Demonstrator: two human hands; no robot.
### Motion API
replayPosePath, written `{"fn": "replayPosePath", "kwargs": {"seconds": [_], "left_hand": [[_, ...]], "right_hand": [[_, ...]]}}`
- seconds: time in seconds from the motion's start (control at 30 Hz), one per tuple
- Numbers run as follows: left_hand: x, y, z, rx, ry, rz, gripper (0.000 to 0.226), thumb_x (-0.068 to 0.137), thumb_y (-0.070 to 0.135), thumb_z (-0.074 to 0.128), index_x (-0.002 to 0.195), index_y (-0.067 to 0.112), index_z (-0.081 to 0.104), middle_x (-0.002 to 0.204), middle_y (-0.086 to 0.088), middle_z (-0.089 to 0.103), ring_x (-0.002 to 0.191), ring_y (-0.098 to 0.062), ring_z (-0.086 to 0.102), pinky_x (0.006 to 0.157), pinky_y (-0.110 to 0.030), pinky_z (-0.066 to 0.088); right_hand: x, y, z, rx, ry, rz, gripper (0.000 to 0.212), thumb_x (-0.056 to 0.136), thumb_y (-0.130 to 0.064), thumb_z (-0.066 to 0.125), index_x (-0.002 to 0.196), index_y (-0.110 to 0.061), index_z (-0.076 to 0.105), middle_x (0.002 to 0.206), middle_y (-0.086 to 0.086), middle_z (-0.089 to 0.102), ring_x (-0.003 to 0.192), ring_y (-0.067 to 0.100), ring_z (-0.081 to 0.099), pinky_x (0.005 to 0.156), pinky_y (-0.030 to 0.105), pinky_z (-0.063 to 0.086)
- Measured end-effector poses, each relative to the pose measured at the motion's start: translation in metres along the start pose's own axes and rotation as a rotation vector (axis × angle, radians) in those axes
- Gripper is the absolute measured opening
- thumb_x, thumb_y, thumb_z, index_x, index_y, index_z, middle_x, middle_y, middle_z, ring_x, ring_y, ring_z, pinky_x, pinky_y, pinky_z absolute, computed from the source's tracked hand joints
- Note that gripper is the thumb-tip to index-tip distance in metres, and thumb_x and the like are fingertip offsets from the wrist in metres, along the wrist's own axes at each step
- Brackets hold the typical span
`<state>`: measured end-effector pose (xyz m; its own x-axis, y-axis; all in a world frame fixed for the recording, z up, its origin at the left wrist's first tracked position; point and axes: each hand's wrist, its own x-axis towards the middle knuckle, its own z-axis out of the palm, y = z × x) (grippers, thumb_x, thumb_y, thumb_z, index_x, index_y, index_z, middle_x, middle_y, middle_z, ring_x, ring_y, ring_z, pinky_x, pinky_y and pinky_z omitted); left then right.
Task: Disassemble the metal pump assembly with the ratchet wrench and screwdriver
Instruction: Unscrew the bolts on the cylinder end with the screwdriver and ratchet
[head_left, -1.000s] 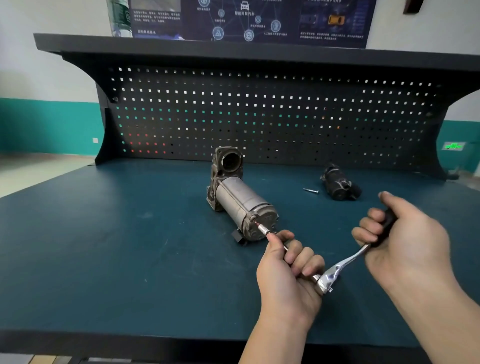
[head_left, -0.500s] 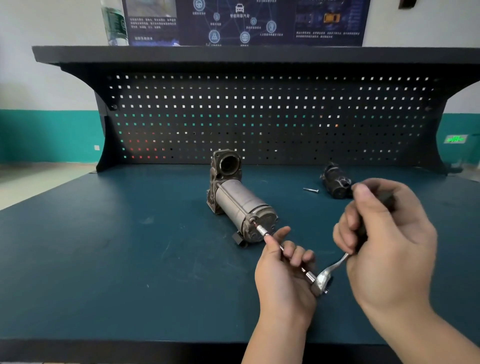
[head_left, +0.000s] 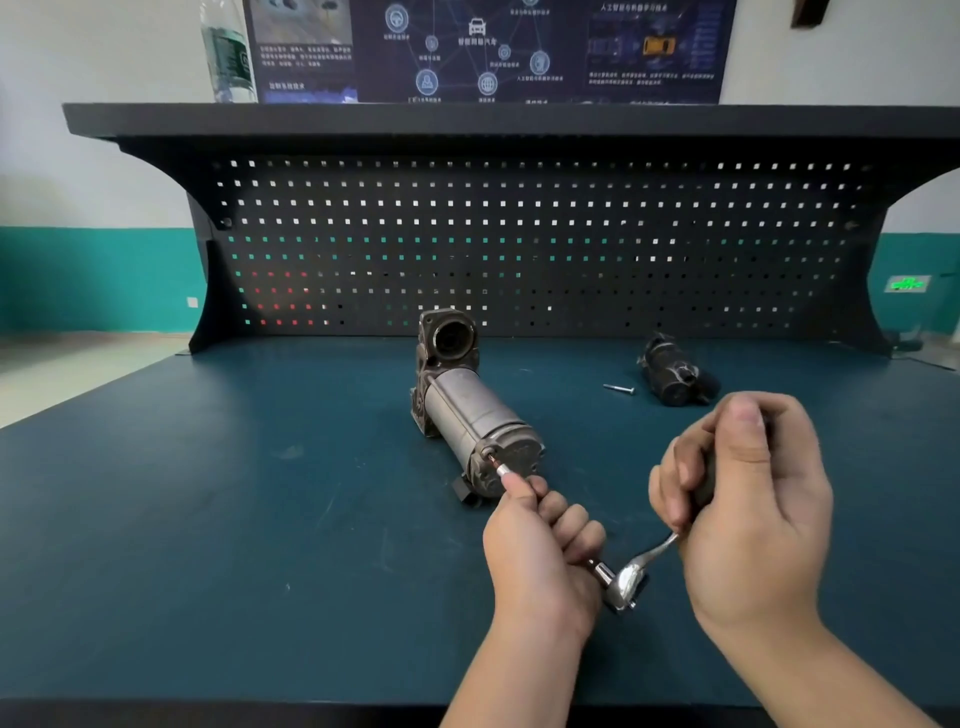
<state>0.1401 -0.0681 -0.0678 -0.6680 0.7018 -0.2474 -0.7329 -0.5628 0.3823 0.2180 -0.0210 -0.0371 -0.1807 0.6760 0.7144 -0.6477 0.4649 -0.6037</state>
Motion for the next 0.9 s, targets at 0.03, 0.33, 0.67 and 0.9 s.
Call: {"fn": "replayPosePath", "kwargs": {"seconds": [0.03, 0.33, 0.67, 0.9], "left_hand": [[0.000, -0.001, -0.001, -0.011, -0.011, 0.016, 0.038, 0.101, 0.033, 0.038, 0.068, 0.014, 0.041, 0.046, 0.007, 0.022, 0.031, -0.006, 0.015, 0.031, -0.015, 0.013], [0.001, 0.005, -0.010, -0.132, -0.088, 0.007, 0.036, 0.100, 0.032, 0.038, 0.071, 0.011, 0.045, 0.048, 0.007, 0.022, 0.031, -0.006, 0.017, 0.030, -0.016, 0.013], [0.001, 0.005, -0.008, -0.093, -0.031, 0.068, 0.036, 0.101, 0.033, 0.038, 0.074, 0.011, 0.045, 0.047, 0.007, 0.024, 0.031, -0.005, 0.016, 0.030, -0.018, 0.012], [0.001, 0.002, -0.005, -0.035, -0.016, 0.147, 0.036, 0.102, 0.030, 0.035, 0.093, 0.003, 0.056, 0.051, 0.004, 0.030, 0.035, -0.005, 0.019, 0.031, -0.017, 0.017]], "right_hand": [[0.003, 0.003, -0.001, 0.033, 0.077, 0.063, 0.028, 0.098, -0.038, 0.046, 0.074, -0.026, 0.047, 0.054, -0.005, 0.043, 0.037, 0.012, 0.037, 0.039, 0.019, 0.031], [0.002, 0.023, -0.017, 0.411, 0.459, 0.453, 0.031, 0.100, -0.025, 0.043, 0.069, -0.018, 0.044, 0.055, -0.003, 0.036, 0.036, 0.010, 0.031, 0.037, 0.015, 0.027], [0.004, 0.023, -0.003, 0.182, 0.506, 0.425, 0.029, 0.101, -0.023, 0.039, 0.072, -0.020, 0.041, 0.052, -0.004, 0.035, 0.033, 0.009, 0.028, 0.038, 0.015, 0.023], [0.001, 0.012, 0.013, -0.086, 0.248, -0.096, 0.020, 0.099, -0.035, 0.041, 0.080, -0.030, 0.048, 0.051, -0.008, 0.041, 0.038, 0.012, 0.035, 0.039, 0.018, 0.032]]}}
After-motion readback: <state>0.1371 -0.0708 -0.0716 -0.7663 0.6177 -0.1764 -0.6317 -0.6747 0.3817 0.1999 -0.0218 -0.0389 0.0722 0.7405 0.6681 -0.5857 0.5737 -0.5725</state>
